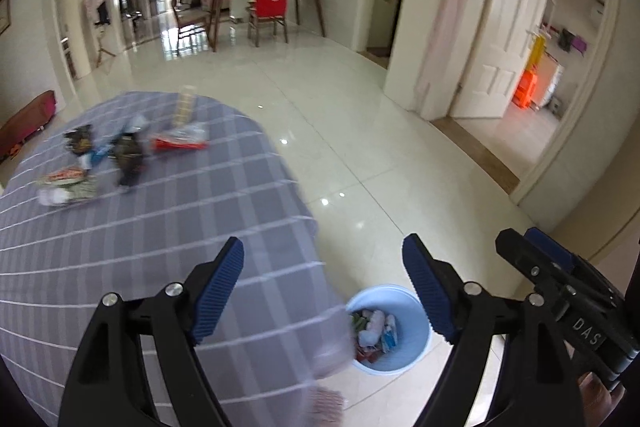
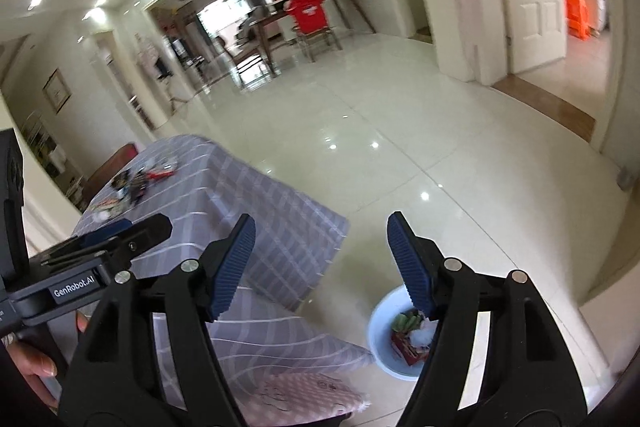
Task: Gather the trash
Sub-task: 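Carry plastic bag and green sprig over the blue bucket and open both tools, then grasp the red-white wrapper with the left tool while the right tool grasps the dark snack bag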
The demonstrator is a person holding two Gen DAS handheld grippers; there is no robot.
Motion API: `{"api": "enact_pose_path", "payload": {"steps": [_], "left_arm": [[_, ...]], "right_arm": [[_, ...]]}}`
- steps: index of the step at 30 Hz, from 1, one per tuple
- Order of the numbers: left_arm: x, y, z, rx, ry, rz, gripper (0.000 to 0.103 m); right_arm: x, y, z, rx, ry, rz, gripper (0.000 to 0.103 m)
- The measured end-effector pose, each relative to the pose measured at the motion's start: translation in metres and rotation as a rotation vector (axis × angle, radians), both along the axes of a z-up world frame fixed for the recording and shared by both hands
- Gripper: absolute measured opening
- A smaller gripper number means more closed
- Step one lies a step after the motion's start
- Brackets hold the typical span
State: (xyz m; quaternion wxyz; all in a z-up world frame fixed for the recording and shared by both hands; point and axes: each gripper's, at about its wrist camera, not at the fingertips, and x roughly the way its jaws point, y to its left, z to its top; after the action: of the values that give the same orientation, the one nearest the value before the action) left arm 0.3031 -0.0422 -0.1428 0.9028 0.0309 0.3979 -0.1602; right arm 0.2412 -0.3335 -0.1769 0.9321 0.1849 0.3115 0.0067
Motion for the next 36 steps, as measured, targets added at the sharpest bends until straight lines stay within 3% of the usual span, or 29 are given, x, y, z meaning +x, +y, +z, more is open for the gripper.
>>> {"api": "enact_pose_path", "payload": {"steps": [11,15,18,20,26,31,36], "left_arm": [[0.041,0.155,0.024,0.040,-0.068,0.221,0.080],[0.067,0.205,0.026,0.063,-0.068,0.290,0.080],[0.096,0.238,0.021,0.058,-0.028,0.287,0.080],[0.109,0.246,0.017,0.066,-0.003,0.281,0.079],[0.142,0.247,-0.008,0.124,0.076,0.202,0.058],[0.160,0.243,-0.026,0.117,0.124,0.150,0.048],[0.168,0.242,-0.029,0.064,0.141,0.120,0.029]], "right_arm": [[0.088,0.150,0.026,-0.110,0.000,0.280,0.067],[0.124,0.199,0.021,-0.138,0.037,0.369,0.063],[0.150,0.228,0.016,-0.144,0.064,0.412,0.060],[0.168,0.242,0.010,-0.140,0.086,0.425,0.055],[0.205,0.271,0.000,-0.144,0.127,0.445,0.052],[0.227,0.280,-0.008,-0.153,0.164,0.443,0.041],[0.237,0.285,-0.014,-0.175,0.185,0.445,0.033]]}}
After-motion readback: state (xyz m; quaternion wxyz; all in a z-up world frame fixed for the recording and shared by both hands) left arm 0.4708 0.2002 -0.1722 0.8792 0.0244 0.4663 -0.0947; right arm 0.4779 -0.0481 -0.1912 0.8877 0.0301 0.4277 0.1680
